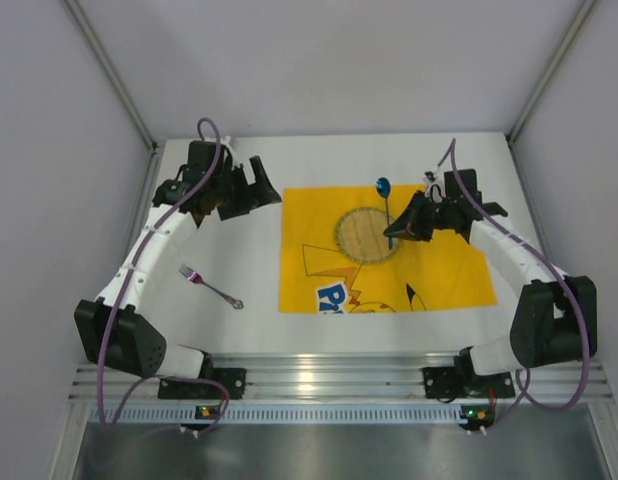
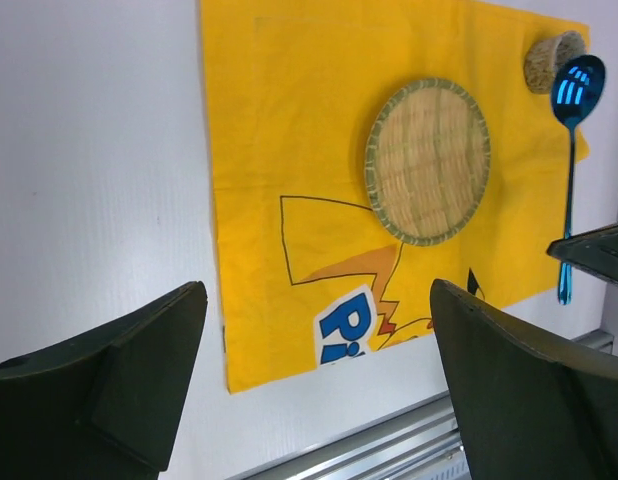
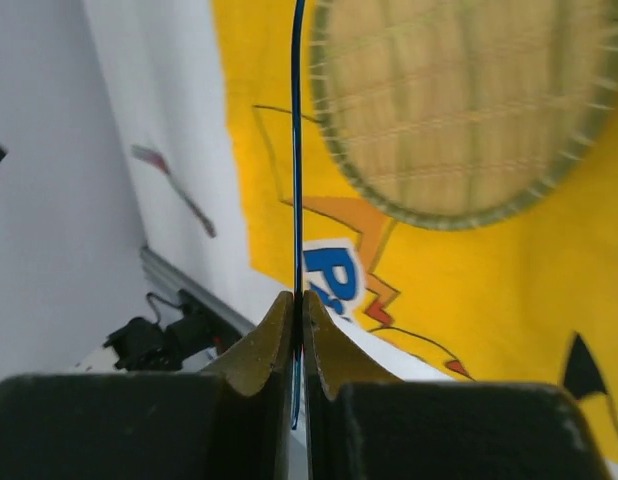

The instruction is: Set the dinner table for one person

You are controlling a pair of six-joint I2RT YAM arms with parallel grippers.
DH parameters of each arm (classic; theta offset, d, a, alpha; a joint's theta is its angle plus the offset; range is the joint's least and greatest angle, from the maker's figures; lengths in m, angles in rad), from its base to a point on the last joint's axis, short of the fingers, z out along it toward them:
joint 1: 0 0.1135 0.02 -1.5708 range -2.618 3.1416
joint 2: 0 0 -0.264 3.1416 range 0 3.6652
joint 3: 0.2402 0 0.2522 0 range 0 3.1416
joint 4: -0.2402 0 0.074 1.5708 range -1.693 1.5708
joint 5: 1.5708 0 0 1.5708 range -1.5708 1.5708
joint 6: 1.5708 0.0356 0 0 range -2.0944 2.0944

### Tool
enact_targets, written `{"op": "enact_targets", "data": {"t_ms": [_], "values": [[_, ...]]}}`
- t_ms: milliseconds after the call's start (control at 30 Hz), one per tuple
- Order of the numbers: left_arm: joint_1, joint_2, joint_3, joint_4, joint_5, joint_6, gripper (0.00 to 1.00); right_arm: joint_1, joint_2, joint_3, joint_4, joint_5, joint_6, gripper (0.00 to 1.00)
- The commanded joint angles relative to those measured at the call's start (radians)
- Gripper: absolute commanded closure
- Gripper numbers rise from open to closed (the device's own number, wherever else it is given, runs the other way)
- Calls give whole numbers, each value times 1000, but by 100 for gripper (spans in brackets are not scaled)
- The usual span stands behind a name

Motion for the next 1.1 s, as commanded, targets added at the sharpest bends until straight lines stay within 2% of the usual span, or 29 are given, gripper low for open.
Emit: {"op": "enact_targets", "data": {"t_ms": [0, 133, 300, 667, 833, 900, 933, 1033, 1067], "values": [[24, -82, -88, 7, -73, 26, 2, -57, -79, -33, -283, 205, -194, 100], [62, -126, -184, -13, -70, 24, 2, -161, -126, -131, -329, 268, -255, 100], [104, -169, -280, -11, -45, 18, 2, -263, -105, -146, -361, 354, -318, 100], [105, -176, -329, -40, -70, -11, 3, -291, 51, -51, -343, 403, -371, 100], [105, -180, -361, -71, -102, -26, 4, -285, 98, -1, -418, 539, -395, 98], [107, -185, -365, -79, -110, -28, 4, -275, 95, 4, -436, 610, -400, 88], [107, -191, -372, -77, -111, -29, 4, -272, 88, 4, -453, 627, -398, 72], [107, -200, -381, -76, -116, -29, 4, -249, 72, -2, -479, 703, -395, 43], [107, -200, -382, -77, -114, -31, 4, -245, 67, -2, -486, 720, -394, 27]]}}
